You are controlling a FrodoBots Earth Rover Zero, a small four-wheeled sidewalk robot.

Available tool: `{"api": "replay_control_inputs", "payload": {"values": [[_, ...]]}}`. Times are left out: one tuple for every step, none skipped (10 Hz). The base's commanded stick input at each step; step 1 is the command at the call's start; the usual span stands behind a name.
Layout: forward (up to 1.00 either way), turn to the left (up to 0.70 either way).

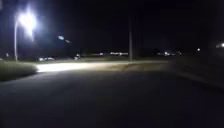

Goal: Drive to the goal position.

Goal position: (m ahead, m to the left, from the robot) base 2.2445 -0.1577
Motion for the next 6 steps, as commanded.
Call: {"api": "replay_control_inputs", "payload": {"values": [[0.70, 0.00], [0.70, 0.00], [0.70, 0.00], [0.70, 0.00], [0.70, 0.00], [0.70, 0.00]]}}
